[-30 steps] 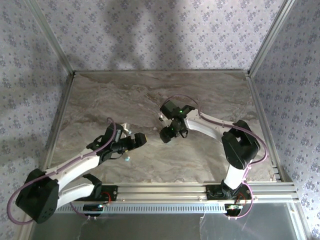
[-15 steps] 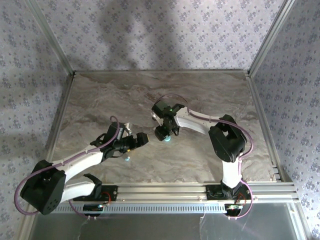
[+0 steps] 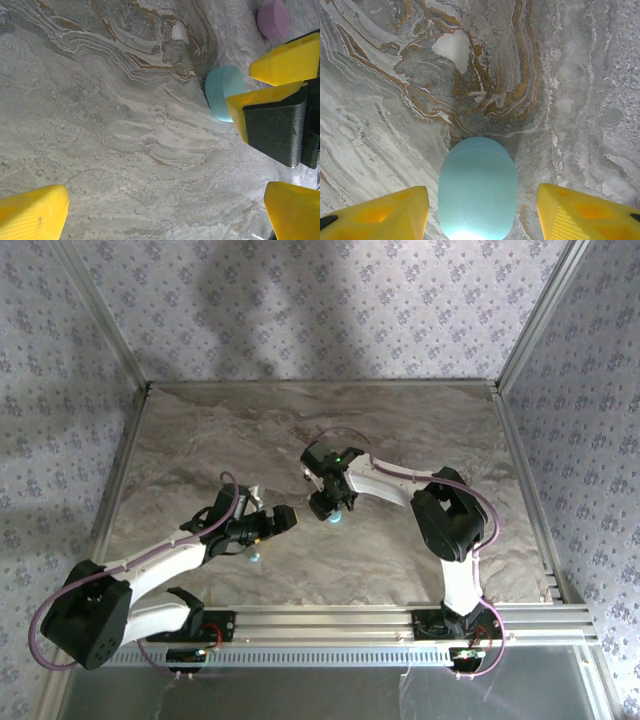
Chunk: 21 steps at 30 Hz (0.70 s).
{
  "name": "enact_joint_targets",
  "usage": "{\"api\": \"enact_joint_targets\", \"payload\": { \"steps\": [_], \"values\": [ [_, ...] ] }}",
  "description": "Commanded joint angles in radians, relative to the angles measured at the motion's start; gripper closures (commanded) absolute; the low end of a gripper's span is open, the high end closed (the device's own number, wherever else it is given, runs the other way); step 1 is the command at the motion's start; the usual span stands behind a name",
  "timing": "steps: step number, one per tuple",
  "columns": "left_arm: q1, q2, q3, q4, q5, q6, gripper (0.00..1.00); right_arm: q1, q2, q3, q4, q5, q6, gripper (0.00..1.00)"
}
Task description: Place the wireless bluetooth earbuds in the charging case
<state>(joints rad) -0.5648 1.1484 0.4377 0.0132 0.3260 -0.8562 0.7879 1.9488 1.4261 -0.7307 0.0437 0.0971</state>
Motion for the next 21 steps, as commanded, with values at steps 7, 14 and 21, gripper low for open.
{"api": "enact_joint_targets", "payload": {
  "steps": [7, 14, 21],
  "values": [
    [0.005, -0.022, 0.002, 0.024, 0.012, 0.017, 0.00, -0.002, 0.039, 0.031, -0.032, 0.003, 0.021, 0.40],
    [0.005, -0.019, 0.003, 0.024, 0.012, 0.020, 0.00, -0.004, 0.046, 0.030, -0.029, -0.001, 0.026, 0.44],
    [0.005, -0.004, 0.008, 0.031, 0.015, 0.022, 0.00, -0.005, 0.047, 0.022, -0.025, -0.008, 0.029, 0.46]
  ]
}}
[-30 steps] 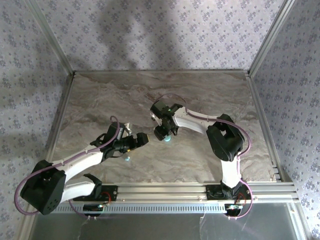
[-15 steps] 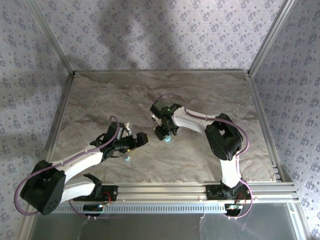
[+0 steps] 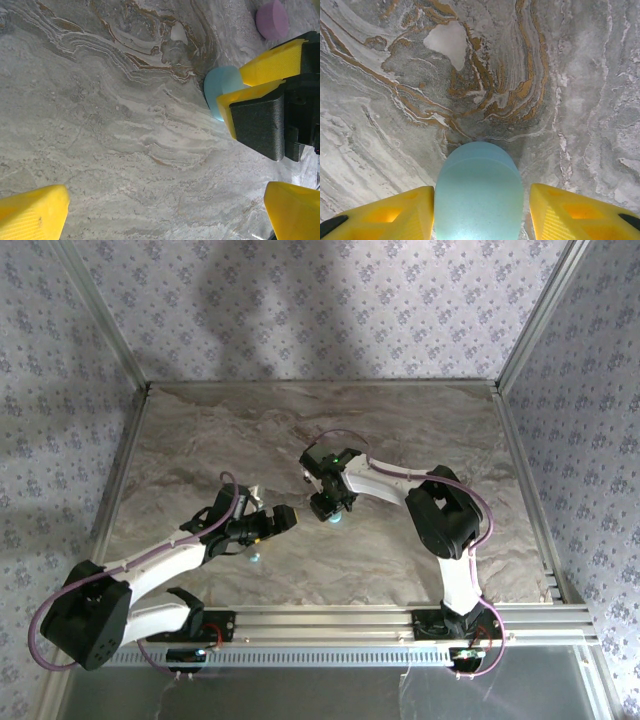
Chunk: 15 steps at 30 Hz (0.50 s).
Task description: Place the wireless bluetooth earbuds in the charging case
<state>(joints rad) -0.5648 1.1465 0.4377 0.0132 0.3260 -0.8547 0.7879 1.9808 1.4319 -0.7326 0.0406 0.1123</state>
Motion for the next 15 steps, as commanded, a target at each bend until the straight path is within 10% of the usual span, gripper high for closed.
{"api": "enact_joint_targets", "payload": {
  "steps": [1, 15],
  "values": [
    [0.006, 0.001, 0.007, 0.034, 0.016, 0.020, 0.00, -0.006, 0.015, 0.015, -0.022, -0.005, 0.013, 0.47],
    [0.005, 0.056, 0.010, 0.105, 0.037, -0.005, 0.00, -0.023, -0.029, -0.018, -0.003, -0.044, 0.050, 0.51]
  ]
}}
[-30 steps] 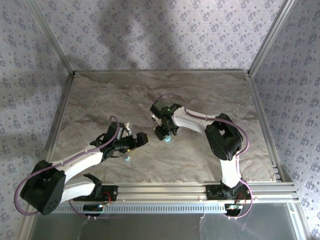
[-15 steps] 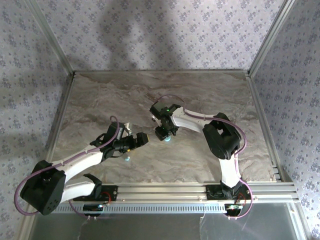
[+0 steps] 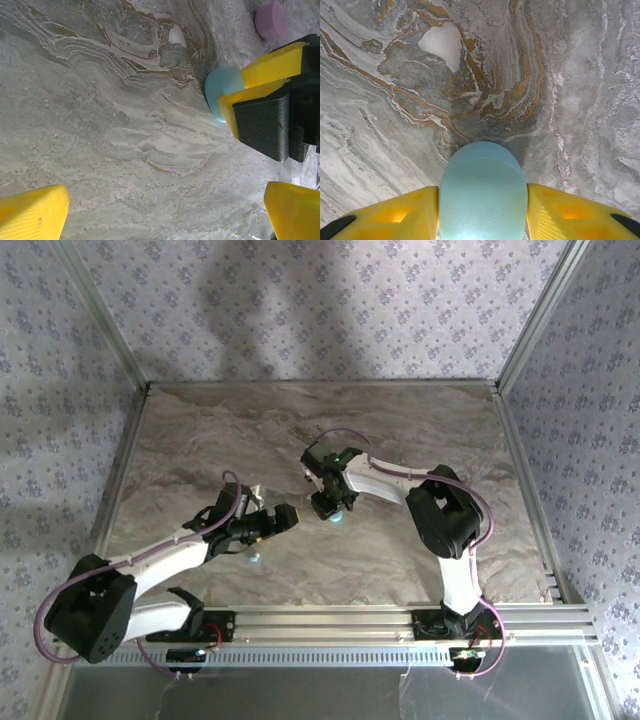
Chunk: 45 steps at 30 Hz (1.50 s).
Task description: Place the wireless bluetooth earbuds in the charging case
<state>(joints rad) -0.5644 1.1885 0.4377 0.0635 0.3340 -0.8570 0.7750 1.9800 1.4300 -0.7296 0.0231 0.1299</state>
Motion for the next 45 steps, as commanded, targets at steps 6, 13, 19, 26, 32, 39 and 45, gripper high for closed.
{"api": "enact_joint_targets", "payload": {
  "steps": [6, 13, 19, 26, 32, 39, 45],
  "values": [
    [-0.003, 0.072, 0.004, 0.191, 0.065, -0.061, 0.15, -0.035, -0.096, -0.076, 0.045, -0.131, 0.076, 0.53],
    [-0.040, 0.162, 0.016, 0.329, 0.086, -0.114, 0.45, -0.060, -0.155, -0.130, 0.099, -0.246, 0.140, 0.53],
    [-0.083, 0.263, 0.041, 0.436, 0.099, -0.149, 0.53, -0.077, -0.184, -0.152, 0.137, -0.341, 0.189, 0.53],
    [-0.093, 0.341, 0.044, 0.530, 0.114, -0.182, 0.51, -0.092, -0.205, -0.179, 0.186, -0.428, 0.236, 0.53],
    [-0.094, 0.352, 0.044, 0.539, 0.117, -0.182, 0.49, -0.110, -0.221, -0.206, 0.217, -0.491, 0.277, 0.53],
    [-0.094, 0.364, 0.042, 0.544, 0.112, -0.183, 0.48, -0.131, -0.240, -0.229, 0.265, -0.574, 0.326, 0.53],
    [-0.092, 0.372, 0.034, 0.545, 0.103, -0.183, 0.48, -0.147, -0.269, -0.273, 0.289, -0.619, 0.354, 0.54]
  ]
}}
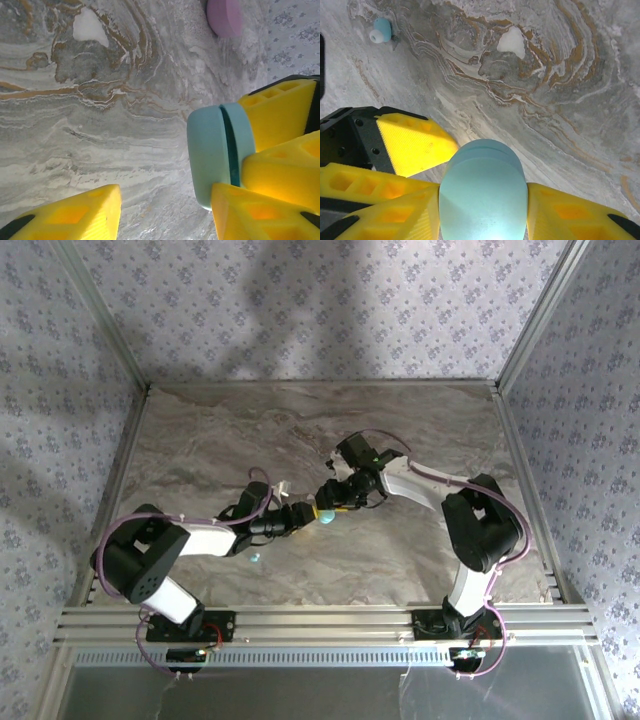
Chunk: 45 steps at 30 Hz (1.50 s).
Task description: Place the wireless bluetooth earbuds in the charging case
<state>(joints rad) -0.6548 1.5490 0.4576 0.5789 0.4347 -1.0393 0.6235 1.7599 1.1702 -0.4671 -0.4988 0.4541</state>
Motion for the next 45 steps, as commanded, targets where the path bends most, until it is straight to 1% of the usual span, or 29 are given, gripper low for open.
{"api": "enact_joint_targets", "payload": {
  "steps": [1, 14, 20, 21, 24, 25, 27, 28, 32, 35, 37, 45],
  "values": [
    [-0.002, 0.014, 0.013, 0.029, 0.001, -0.001, 0.48, 0.001, -0.053, -0.016, 0.027, -0.100, 0.032, 0.53],
    [0.005, 0.010, 0.000, 0.015, -0.007, 0.007, 0.47, -0.027, -0.091, -0.060, 0.025, -0.101, 0.040, 0.54],
    [0.039, -0.055, -0.025, -0.025, -0.006, 0.019, 0.48, -0.041, -0.104, -0.073, 0.021, -0.096, 0.035, 0.54],
    [0.042, -0.071, -0.025, -0.041, -0.005, 0.024, 0.49, -0.043, -0.105, -0.076, 0.020, -0.096, 0.033, 0.54],
    [0.047, -0.111, -0.020, -0.072, 0.001, 0.030, 0.59, -0.045, -0.099, -0.076, 0.023, -0.098, 0.035, 0.54],
    [0.046, -0.123, -0.017, -0.084, 0.004, 0.030, 0.63, -0.044, -0.099, -0.076, 0.025, -0.099, 0.036, 0.54],
    [0.047, -0.138, -0.012, -0.082, 0.013, 0.019, 0.75, -0.044, -0.097, -0.078, 0.034, -0.104, 0.042, 0.54],
    [0.047, -0.143, -0.010, -0.075, 0.019, 0.012, 0.79, -0.043, -0.096, -0.080, 0.040, -0.108, 0.046, 0.54],
    [0.047, -0.146, -0.005, -0.047, 0.040, -0.010, 0.88, -0.042, -0.087, -0.092, 0.072, -0.131, 0.068, 0.54],
    [0.046, -0.141, -0.004, -0.037, 0.048, -0.016, 0.93, -0.042, -0.076, -0.113, 0.118, -0.162, 0.100, 0.54],
    [0.047, -0.136, -0.006, -0.036, 0.050, -0.016, 0.94, -0.042, -0.065, -0.129, 0.163, -0.184, 0.126, 0.54],
    [0.046, -0.121, -0.015, -0.030, 0.049, -0.011, 0.95, -0.024, -0.006, -0.169, 0.318, -0.246, 0.233, 0.54]
  ]
}}
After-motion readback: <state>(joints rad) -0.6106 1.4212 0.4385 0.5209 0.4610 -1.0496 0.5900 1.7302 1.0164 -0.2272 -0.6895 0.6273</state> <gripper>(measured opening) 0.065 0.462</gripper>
